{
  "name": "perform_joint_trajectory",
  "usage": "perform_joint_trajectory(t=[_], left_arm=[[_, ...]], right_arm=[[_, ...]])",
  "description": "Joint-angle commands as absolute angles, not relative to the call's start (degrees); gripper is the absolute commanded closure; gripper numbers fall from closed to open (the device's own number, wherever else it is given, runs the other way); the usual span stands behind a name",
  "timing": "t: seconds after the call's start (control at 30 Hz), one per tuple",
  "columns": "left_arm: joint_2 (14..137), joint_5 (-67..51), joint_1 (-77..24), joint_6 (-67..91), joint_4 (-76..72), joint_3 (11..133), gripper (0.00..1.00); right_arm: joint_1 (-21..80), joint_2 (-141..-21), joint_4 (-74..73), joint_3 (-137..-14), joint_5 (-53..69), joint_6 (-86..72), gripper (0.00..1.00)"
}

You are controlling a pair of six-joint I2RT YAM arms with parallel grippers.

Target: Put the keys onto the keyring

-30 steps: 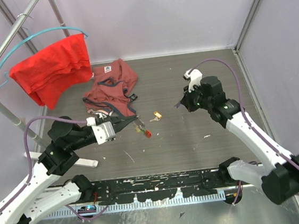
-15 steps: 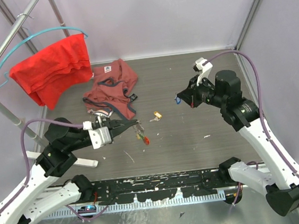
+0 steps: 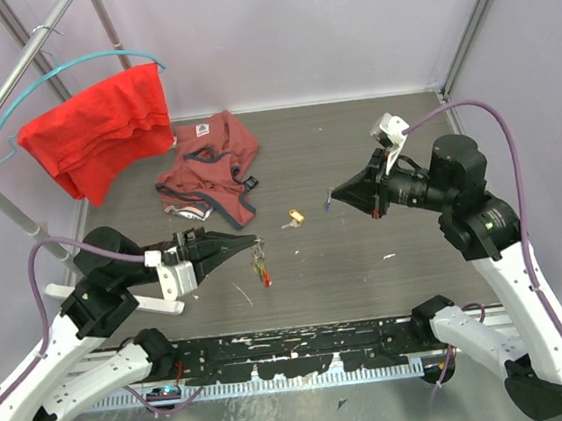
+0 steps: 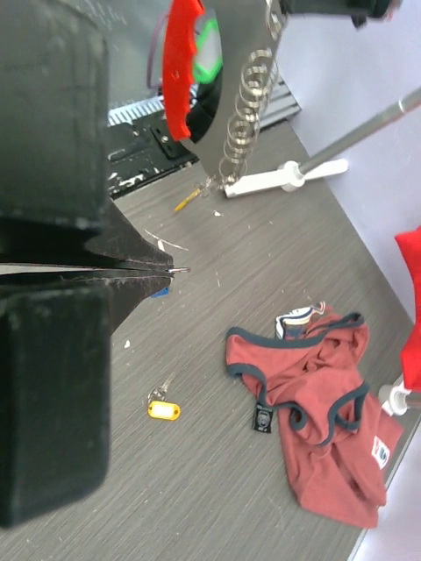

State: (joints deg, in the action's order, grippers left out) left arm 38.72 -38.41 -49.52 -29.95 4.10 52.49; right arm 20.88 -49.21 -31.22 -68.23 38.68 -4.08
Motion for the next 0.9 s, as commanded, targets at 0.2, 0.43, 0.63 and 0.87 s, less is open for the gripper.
perform_joint_trajectory(t=[0.2, 0.43, 0.63, 0.87], left_arm=[[39.0, -39.2, -49.2, -37.7, 1.3, 52.8, 1.00], [41.7, -37.7, -49.2, -45.1, -1.1, 54.4, 1.00], [45.1, -37.2, -49.2, -54.5, -0.2, 57.9, 1.00], [48.6, -36.6, -49.3, -57.5, -0.6, 60.5, 1.00]], right_arm=[[25.0, -48.0, -28.9, -73.4, 44.2, -1.7, 0.99], [37.7, -53.3, -28.4, -79.0, 36.2, 6.8, 0.99], [41.4, -55.7, -25.6, -79.4, 36.5, 13.5, 0.99], [41.4, -56.7, -23.4, -79.5, 36.8, 17.4, 0.99]])
